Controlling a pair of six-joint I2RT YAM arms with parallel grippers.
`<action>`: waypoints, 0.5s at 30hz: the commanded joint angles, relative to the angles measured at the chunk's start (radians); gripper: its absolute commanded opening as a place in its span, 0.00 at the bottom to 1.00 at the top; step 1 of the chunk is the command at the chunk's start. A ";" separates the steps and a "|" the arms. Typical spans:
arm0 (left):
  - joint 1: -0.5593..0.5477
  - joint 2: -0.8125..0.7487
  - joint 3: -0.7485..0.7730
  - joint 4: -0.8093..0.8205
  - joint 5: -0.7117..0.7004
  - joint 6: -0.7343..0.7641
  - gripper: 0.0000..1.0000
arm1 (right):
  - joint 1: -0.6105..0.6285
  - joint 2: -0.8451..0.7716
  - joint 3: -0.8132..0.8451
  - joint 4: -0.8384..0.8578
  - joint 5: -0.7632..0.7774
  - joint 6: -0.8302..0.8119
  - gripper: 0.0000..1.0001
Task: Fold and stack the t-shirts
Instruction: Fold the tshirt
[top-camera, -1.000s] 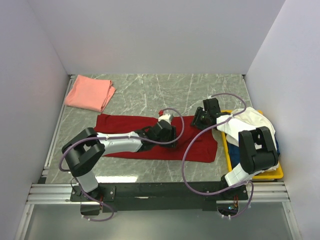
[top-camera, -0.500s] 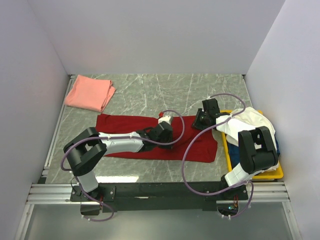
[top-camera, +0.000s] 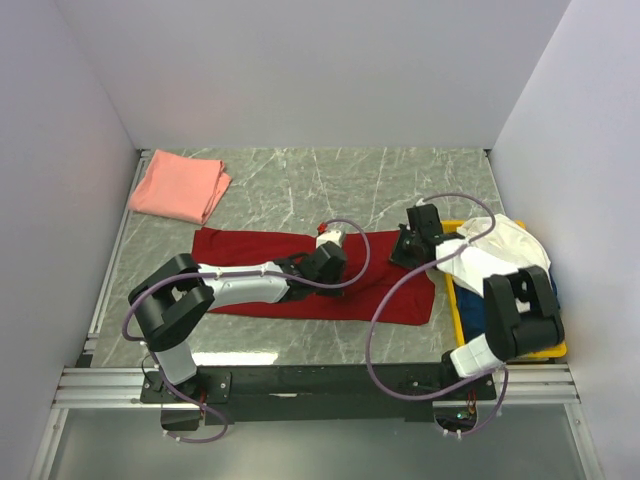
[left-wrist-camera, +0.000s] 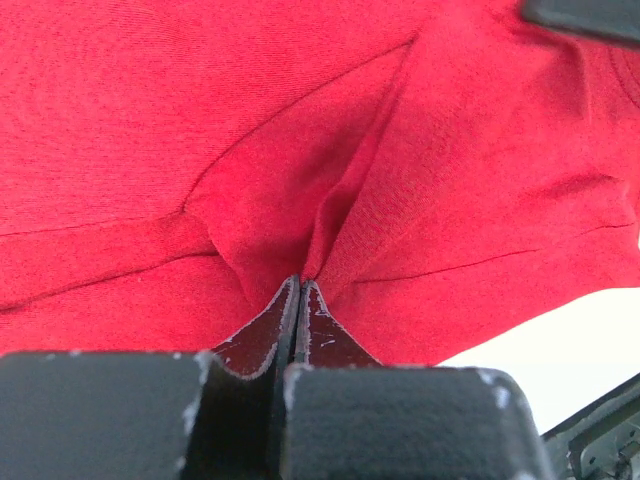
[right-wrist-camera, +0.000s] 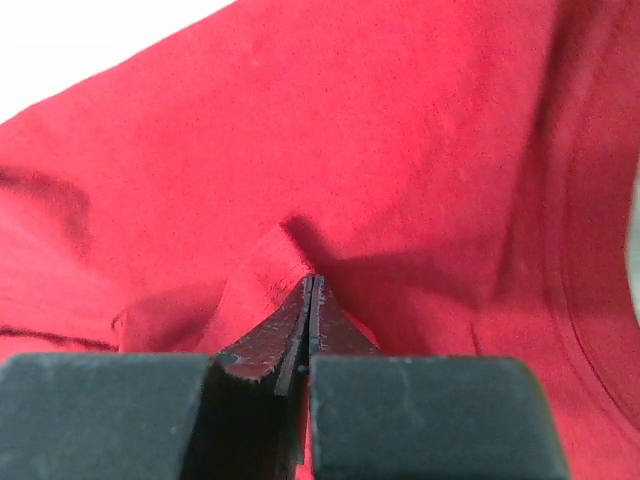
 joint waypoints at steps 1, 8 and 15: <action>-0.005 -0.040 0.038 -0.014 -0.031 0.015 0.01 | 0.009 -0.126 -0.032 -0.014 0.030 0.017 0.00; -0.005 -0.072 0.053 -0.061 -0.054 0.025 0.01 | 0.010 -0.316 -0.115 -0.074 0.050 0.039 0.00; 0.003 -0.105 0.064 -0.106 -0.049 0.042 0.01 | 0.010 -0.474 -0.191 -0.116 0.020 0.048 0.00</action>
